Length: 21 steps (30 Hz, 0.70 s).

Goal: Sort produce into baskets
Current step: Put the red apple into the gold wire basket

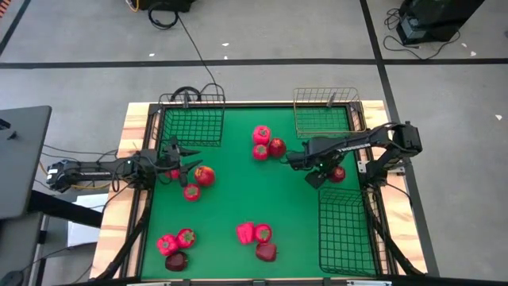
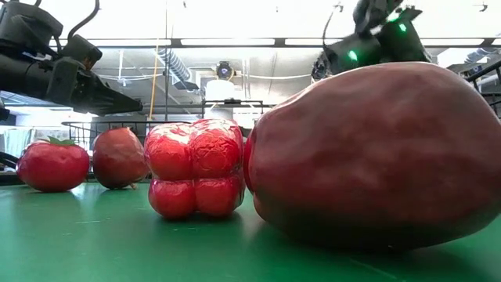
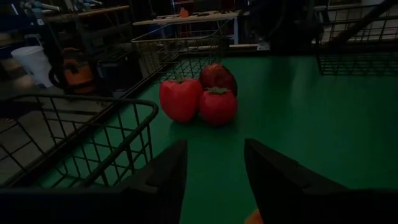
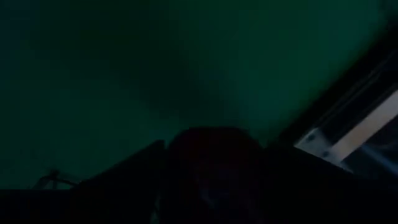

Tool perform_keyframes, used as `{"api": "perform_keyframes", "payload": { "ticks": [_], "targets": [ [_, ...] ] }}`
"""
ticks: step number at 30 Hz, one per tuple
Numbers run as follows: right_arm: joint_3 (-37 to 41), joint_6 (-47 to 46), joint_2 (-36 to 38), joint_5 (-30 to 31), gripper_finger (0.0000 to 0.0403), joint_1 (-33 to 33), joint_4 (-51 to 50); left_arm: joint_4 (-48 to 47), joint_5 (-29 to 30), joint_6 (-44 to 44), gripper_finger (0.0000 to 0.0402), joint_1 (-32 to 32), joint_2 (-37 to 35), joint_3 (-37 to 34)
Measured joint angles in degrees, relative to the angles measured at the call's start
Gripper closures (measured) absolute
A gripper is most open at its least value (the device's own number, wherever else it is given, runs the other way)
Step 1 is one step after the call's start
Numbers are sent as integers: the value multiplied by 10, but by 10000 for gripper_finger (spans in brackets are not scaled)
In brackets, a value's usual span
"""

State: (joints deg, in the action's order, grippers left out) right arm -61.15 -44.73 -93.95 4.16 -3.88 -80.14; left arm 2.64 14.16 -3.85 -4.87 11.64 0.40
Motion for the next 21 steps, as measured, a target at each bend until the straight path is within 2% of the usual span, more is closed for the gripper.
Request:
{"api": "perform_keyframes", "payload": {
  "ticks": [5,11,18,21],
  "targets": [
    [-104,28,0,37,99,-1,0,1,6,0,235,0,0,0],
    [-186,29,0,34,112,-1,44,1,6,4,235,0,0,0],
    [-180,25,0,34,95,-9,-82,-3,2,12,236,0,4,0],
    [-154,45,-1,-5,88,-2,-92,-3,2,12,236,0,6,0]
  ]
}}
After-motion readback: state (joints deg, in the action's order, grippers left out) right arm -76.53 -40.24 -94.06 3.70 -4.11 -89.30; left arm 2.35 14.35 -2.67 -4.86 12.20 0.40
